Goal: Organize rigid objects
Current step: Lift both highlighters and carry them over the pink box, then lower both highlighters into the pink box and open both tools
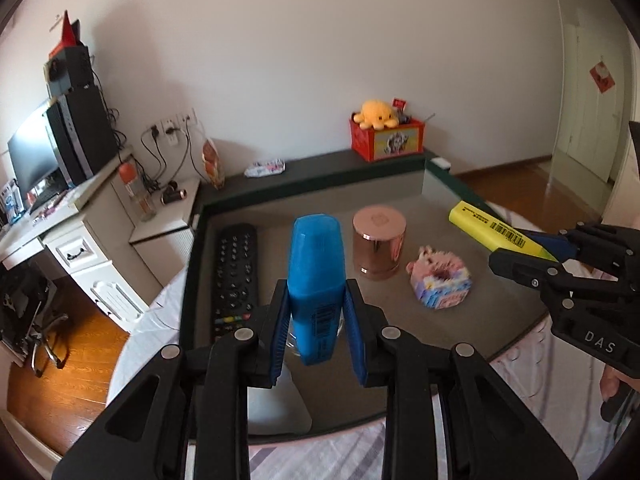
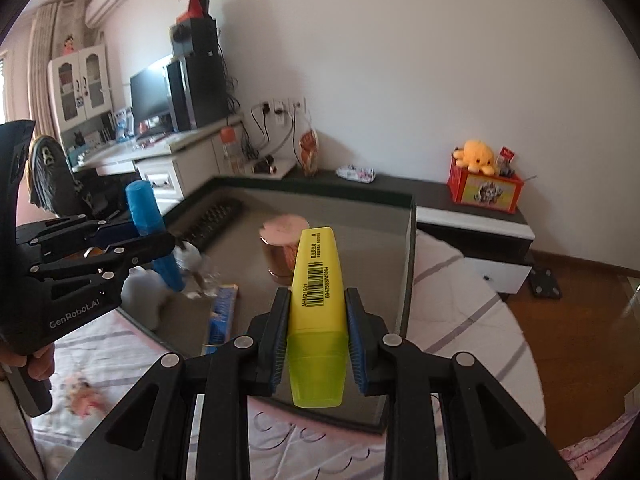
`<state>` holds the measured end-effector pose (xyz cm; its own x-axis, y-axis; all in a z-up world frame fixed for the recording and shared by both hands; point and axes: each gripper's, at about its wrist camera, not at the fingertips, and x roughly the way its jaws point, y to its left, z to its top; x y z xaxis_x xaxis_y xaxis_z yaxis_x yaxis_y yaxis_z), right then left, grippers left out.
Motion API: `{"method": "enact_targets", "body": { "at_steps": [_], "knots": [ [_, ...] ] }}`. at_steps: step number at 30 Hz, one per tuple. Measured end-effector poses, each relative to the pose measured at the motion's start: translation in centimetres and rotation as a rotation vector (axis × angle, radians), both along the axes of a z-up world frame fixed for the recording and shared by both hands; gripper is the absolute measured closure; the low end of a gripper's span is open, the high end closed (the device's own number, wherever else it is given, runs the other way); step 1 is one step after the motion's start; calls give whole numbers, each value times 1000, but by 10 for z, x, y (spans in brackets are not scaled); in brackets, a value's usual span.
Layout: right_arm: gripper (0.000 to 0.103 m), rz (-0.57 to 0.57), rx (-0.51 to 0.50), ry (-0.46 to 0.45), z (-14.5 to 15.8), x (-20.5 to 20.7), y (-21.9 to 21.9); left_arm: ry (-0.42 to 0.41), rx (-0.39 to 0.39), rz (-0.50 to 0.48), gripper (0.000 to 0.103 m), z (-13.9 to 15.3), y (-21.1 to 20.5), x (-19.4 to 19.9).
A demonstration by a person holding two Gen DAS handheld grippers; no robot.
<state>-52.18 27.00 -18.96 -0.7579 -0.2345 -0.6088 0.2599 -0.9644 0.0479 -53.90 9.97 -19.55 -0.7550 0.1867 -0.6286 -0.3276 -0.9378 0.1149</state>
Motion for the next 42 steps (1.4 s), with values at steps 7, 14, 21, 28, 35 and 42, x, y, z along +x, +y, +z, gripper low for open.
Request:
{"method": "enact_targets", "body": {
  "at_steps": [7, 14, 21, 28, 35, 42],
  "knots": [
    [76, -27, 40, -21, -17, -15, -2, -8, 8, -3, 77, -8, -2, -5],
    [76, -37, 69, 10, -18, -14, -4, 20, 78, 19, 64, -5, -16, 1],
    [75, -58, 81, 45, -18, -9, -4, 36, 139, 49, 34, -3, -28, 7],
    [43, -68, 90, 88, -14, -3, -6, 33, 145, 47, 27, -4, -29, 9],
    [41, -72, 63, 111, -11, 1, -2, 57, 148, 45, 23, -2, -29, 14],
    [28, -88, 21, 141, -4, 7, 6, 92, 100, 134, 19, 8, -39, 19]
  ]
}}
